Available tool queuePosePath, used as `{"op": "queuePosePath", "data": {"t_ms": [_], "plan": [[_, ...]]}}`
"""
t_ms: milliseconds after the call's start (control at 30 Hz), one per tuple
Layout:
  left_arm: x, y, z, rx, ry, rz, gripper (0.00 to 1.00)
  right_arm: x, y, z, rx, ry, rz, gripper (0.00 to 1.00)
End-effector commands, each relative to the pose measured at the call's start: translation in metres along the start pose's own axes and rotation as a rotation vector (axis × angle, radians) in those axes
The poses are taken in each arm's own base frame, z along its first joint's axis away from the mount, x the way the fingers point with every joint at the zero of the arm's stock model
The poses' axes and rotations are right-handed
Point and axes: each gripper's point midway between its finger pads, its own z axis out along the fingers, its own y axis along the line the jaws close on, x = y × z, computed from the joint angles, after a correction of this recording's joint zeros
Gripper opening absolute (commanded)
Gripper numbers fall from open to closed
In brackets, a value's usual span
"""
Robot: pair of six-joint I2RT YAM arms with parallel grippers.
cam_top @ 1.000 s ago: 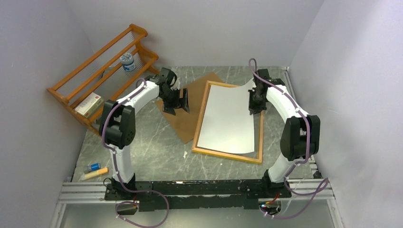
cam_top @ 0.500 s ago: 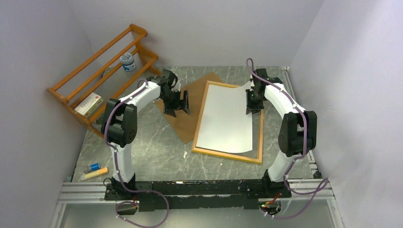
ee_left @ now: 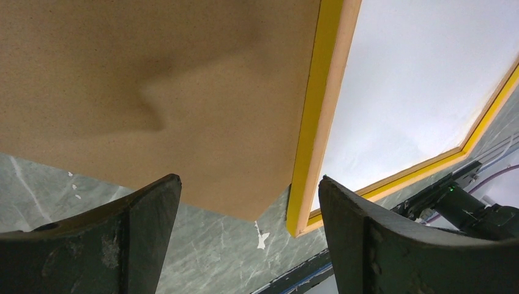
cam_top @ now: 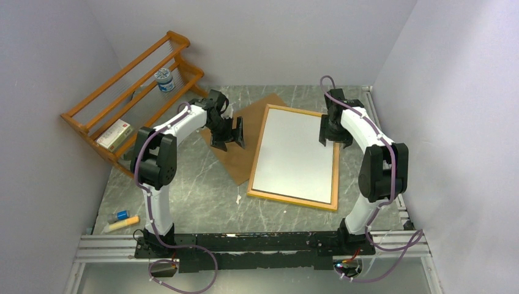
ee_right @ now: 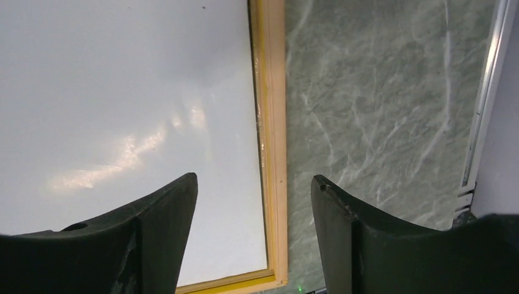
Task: Put the photo into the frame
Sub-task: Place the photo in the photo frame, then move the photo frame to the center of the board.
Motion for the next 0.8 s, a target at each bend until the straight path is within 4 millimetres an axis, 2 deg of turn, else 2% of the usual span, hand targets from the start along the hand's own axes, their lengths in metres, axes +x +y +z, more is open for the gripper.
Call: {"op": "queuePosePath", "data": {"t_ms": [0, 133, 267, 333, 467, 533, 600, 667, 767], "plan": [[-0.008, -0.015, -0.006, 0.051, -0.024, 0.026, 0.88, 0.0, -0.02, -0.013, 0.077, -0.053, 0.071, 0.72], [-0.014, -0.007, -0.007, 0.001, -0.042, 0.034, 0.88, 0.005, -0.002, -0.015, -0.027, -0.061, 0.107, 0.73], [-0.031, 0.006, -0.014, -0.098, -0.085, 0.067, 0.89, 0.0, 0.04, -0.032, -0.265, -0.104, 0.186, 0.72], [-0.043, 0.011, -0.016, -0.139, -0.116, 0.092, 0.9, -0.01, 0.074, -0.053, -0.449, -0.164, 0.236, 0.7], [-0.08, 0.014, -0.022, -0.189, -0.223, 0.149, 0.92, -0.011, 0.154, -0.093, -0.758, -0.209, 0.306, 0.66], [-0.099, 0.017, -0.024, -0.215, -0.265, 0.176, 0.93, -0.009, 0.19, -0.107, -0.851, -0.194, 0.331, 0.64], [-0.118, 0.023, -0.024, -0.25, -0.296, 0.201, 0.93, -0.009, 0.224, -0.115, -0.891, -0.166, 0.346, 0.62], [-0.133, 0.034, -0.017, -0.281, -0.309, 0.228, 0.93, -0.003, 0.258, -0.11, -0.889, -0.127, 0.329, 0.61], [-0.155, 0.045, -0.011, -0.298, -0.336, 0.255, 0.93, 0.007, 0.296, -0.105, -0.863, -0.095, 0.319, 0.6]]}}
